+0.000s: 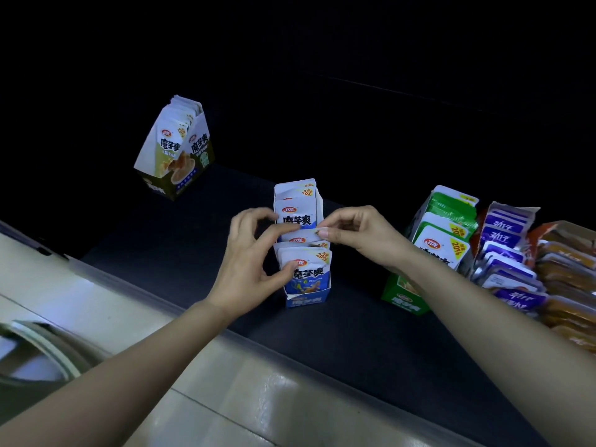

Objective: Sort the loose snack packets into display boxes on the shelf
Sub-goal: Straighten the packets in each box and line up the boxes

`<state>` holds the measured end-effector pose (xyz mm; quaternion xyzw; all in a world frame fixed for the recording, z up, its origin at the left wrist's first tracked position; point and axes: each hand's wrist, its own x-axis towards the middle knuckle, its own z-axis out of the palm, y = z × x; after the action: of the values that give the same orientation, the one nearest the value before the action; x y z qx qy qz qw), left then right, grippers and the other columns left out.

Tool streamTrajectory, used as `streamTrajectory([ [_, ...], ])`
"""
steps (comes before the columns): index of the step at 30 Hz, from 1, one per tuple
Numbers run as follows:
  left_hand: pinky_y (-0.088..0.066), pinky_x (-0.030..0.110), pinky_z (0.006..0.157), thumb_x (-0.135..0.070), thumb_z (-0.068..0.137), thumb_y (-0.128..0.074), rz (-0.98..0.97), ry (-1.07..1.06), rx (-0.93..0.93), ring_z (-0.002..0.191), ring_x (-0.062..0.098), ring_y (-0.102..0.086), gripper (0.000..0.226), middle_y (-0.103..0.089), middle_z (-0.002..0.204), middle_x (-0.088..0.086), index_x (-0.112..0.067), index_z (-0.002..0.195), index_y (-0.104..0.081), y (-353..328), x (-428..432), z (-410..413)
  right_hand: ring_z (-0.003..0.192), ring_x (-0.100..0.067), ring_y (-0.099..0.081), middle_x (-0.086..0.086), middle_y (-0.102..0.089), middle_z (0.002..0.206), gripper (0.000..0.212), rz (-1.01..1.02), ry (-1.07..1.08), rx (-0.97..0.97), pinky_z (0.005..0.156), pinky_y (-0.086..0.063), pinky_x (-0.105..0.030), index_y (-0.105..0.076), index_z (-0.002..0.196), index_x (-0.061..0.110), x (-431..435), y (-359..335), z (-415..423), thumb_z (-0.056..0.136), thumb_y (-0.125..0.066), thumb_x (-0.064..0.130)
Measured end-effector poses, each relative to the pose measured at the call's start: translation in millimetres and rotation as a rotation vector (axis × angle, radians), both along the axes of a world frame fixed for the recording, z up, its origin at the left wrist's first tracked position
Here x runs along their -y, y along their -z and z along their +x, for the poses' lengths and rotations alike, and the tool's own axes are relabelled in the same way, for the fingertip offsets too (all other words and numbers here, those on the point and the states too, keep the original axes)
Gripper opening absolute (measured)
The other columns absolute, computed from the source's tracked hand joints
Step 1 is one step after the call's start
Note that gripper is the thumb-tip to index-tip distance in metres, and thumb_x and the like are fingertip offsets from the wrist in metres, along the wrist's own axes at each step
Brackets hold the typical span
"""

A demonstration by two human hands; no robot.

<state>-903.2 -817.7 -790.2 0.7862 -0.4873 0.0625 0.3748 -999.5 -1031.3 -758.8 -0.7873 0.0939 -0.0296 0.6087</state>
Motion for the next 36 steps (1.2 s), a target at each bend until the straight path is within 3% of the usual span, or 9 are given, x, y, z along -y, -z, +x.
streamTrajectory([
  [2, -0.033, 0.031, 0.109, -0.04, 0.082, -0.066, 0.032, 0.075, -0.069, 0.132, 0.01, -0.037, 0.055, -0.043, 0.141, -0.008, -0.018, 0.131, -0.055, -1, 1, -1, 0.088, -0.009, -0.069, 0.0, -0.073, 0.089, 0.004, 0.008, -0.009, 0.01, 0.078, -0.054, -0.021, -0.071, 0.091, 0.013, -3, 2, -1, 0.087, -0.069, 0.013],
  [7, -0.035, 0.034, 0.109, -0.055, 0.088, -0.057, 0.117, 0.171, -0.136, 0.13, 0.004, -0.042, 0.067, -0.046, 0.14, -0.016, -0.024, 0.145, -0.041, 3, 2, -2, 0.092, -0.024, -0.071, -0.011, -0.073, 0.094, 0.007, -0.033, -0.02, -0.005, 0.089, -0.055, -0.035, -0.071, 0.093, 0.012, -2, 3, -1, 0.088, -0.07, 0.017],
  [11, -0.043, 0.041, 0.104, -0.047, 0.089, -0.062, 0.07, 0.196, -0.192, 0.126, 0.004, -0.048, 0.062, -0.049, 0.134, -0.018, -0.026, 0.144, -0.042, 6, 2, -1, 0.095, -0.013, -0.068, -0.009, -0.072, 0.098, 0.015, -0.042, -0.018, 0.045, 0.085, -0.052, -0.024, -0.069, 0.101, 0.008, 5, -7, 6, 0.092, -0.063, 0.018],
  [15, -0.043, 0.047, 0.102, -0.045, 0.089, -0.064, 0.028, 0.201, -0.25, 0.126, 0.008, -0.05, 0.061, -0.051, 0.134, -0.015, -0.025, 0.143, -0.045, 9, 3, 2, 0.111, -0.008, -0.055, 0.003, -0.062, 0.124, 0.028, -0.434, 0.058, 0.18, 0.08, -0.045, -0.02, -0.064, 0.123, 0.016, 11, -6, 25, 0.095, -0.061, 0.02],
  [20, -0.046, 0.043, 0.102, -0.042, 0.091, -0.062, 0.005, 0.256, -0.236, 0.127, 0.009, -0.05, 0.059, -0.052, 0.134, -0.01, -0.021, 0.143, -0.045, 7, 2, 3, 0.125, -0.016, -0.042, 0.0, -0.054, 0.135, 0.042, -0.688, -0.005, 0.211, 0.103, -0.03, -0.02, -0.058, 0.133, 0.015, 8, 11, 34, 0.093, -0.061, 0.026],
  [22, -0.046, 0.041, 0.102, -0.04, 0.093, -0.061, 0.023, 0.279, -0.203, 0.127, 0.01, -0.05, 0.057, -0.052, 0.135, -0.006, -0.017, 0.142, -0.047, 5, 1, 3, 0.125, -0.017, -0.042, -0.002, -0.054, 0.137, 0.044, -0.748, 0.004, 0.245, 0.104, -0.027, -0.02, -0.057, 0.134, 0.014, 9, 12, 36, 0.092, -0.058, 0.026],
  [27, -0.047, 0.038, 0.102, -0.039, 0.097, -0.054, 0.08, 0.289, -0.04, 0.128, 0.011, -0.05, 0.049, -0.05, 0.139, -0.005, -0.017, 0.141, -0.046, 2, 0, 6, 0.107, -0.017, -0.045, -0.004, -0.06, 0.115, 0.042, -0.782, 0.025, 0.215, 0.09, -0.03, -0.019, -0.06, 0.131, 0.013, 10, 13, 42, 0.09, -0.065, 0.021],
  [32, -0.045, 0.034, 0.102, -0.039, 0.098, -0.051, 0.12, 0.269, 0.049, 0.126, 0.012, -0.051, 0.049, -0.051, 0.139, -0.003, -0.018, 0.142, -0.046, 5, -2, 6, 0.097, -0.011, -0.043, 0.007, -0.054, 0.095, 0.022, -0.746, 0.104, 0.151, 0.081, -0.034, -0.022, -0.074, 0.106, 0.017, 7, 11, 50, 0.084, -0.074, 0.019],
  [36, -0.044, 0.03, 0.101, -0.039, 0.098, -0.052, 0.125, 0.256, 0.057, 0.124, 0.014, -0.052, 0.049, -0.051, 0.138, -0.004, -0.017, 0.141, -0.047, 5, -3, 6, 0.089, -0.009, -0.047, 0.01, -0.06, 0.084, 0.011, -0.742, 0.131, 0.214, 0.078, -0.043, -0.028, -0.076, 0.092, 0.017, 3, 4, 50, 0.081, -0.076, 0.021],
])
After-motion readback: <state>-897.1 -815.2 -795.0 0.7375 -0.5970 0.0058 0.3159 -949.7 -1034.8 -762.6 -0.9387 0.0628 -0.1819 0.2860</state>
